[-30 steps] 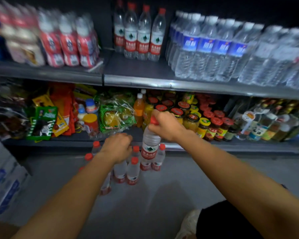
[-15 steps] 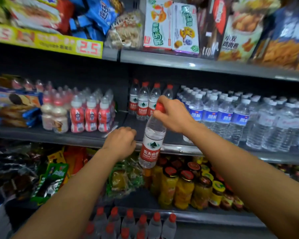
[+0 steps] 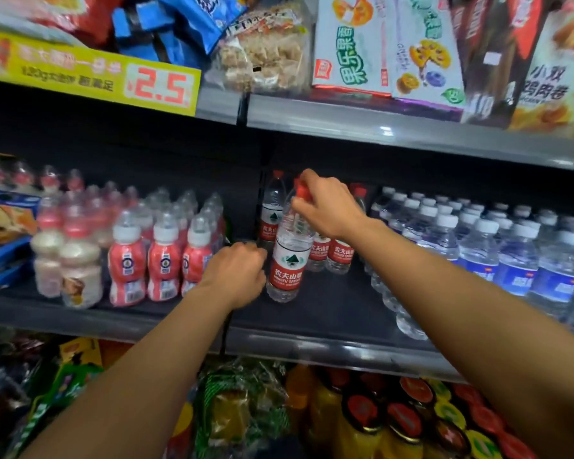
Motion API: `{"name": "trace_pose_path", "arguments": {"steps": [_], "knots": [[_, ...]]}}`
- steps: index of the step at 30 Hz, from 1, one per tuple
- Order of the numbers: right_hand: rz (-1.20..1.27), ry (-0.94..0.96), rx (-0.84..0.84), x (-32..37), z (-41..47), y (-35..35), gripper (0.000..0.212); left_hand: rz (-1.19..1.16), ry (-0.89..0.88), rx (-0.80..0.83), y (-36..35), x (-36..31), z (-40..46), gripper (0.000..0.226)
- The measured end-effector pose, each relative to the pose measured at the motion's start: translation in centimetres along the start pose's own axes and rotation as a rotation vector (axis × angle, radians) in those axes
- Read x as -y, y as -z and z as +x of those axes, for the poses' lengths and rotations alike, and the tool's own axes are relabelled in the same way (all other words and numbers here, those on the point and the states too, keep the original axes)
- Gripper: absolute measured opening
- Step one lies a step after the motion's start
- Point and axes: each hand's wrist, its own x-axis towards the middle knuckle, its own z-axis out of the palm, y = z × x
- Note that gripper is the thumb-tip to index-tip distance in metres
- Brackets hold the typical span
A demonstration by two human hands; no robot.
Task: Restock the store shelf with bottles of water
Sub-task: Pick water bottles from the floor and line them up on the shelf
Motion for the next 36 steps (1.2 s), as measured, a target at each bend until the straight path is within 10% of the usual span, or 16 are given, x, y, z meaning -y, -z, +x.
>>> {"name": "trace_pose_path", "arguments": {"steps": [36], "knots": [[-0.264, -0.015, 0.118, -3.5, 14.8, -10.1, 0.033, -0.035, 0.084, 0.071, -9.0, 3.6, 9.2, 0.031]]}}
